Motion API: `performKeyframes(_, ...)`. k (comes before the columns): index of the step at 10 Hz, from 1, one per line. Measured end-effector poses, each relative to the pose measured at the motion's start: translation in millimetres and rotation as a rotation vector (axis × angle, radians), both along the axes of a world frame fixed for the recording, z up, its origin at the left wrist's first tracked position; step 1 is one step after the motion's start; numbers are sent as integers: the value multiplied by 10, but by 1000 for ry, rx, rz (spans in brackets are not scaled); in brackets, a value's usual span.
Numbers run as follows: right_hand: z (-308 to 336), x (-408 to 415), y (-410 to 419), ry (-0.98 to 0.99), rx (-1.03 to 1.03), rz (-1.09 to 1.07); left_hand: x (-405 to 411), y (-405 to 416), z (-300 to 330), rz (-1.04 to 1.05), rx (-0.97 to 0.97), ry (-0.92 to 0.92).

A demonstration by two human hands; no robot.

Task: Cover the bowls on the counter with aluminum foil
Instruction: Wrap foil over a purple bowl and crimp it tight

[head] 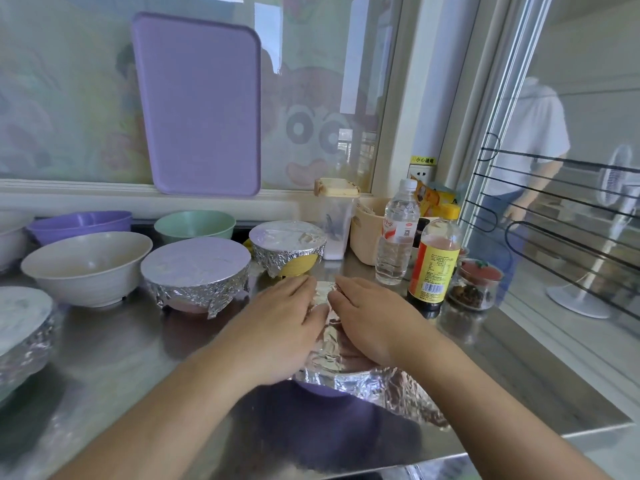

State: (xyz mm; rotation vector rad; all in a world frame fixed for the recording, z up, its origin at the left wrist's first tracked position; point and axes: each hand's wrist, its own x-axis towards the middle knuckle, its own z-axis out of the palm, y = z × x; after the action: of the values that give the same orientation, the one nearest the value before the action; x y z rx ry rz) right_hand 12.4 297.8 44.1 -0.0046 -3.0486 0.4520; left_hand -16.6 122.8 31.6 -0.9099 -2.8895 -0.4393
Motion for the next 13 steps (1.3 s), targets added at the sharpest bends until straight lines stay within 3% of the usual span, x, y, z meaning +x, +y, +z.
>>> performKeyframes(2, -90, 57, 30, 23, 136, -50, 126, 33, 9, 56, 162, 3)
performKeyframes(3, -7, 15, -21, 123, 1, 16, 136, 121, -84, 84, 167, 11)
performKeyframes(4, 75, 2, -54, 64, 6, 132, 130, 74, -140, 42, 94, -45)
performKeyframes(5, 69, -20, -17, 21, -8, 129, 143, 42, -106, 31, 62, 33)
performKeyframes(6, 67, -1, 11, 16, 33, 107, 110, 52, -114, 117, 161, -36)
performKeyframes(7, 18, 120, 39, 44, 72, 88, 83, 49, -176, 89, 81, 18)
performKeyframes(9, -195, 178, 145, 40, 174, 86, 102, 55, -87, 101, 281, -108)
performKeyframes(10, -183, 222, 27, 109, 102, 21, 162, 51, -62, 148, 279, -69)
performKeyframes(11, -141, 305, -106, 140, -24, -178, 296, 123, -48, 221, 282, -27)
performKeyframes(12, -82, 291, -136, 153, 75, -218, 318, 192, -144, 221, 204, -16)
performKeyframes(13, 5, 132, -72, 135, -10, -147, 268, 174, -166, 206, 112, 33)
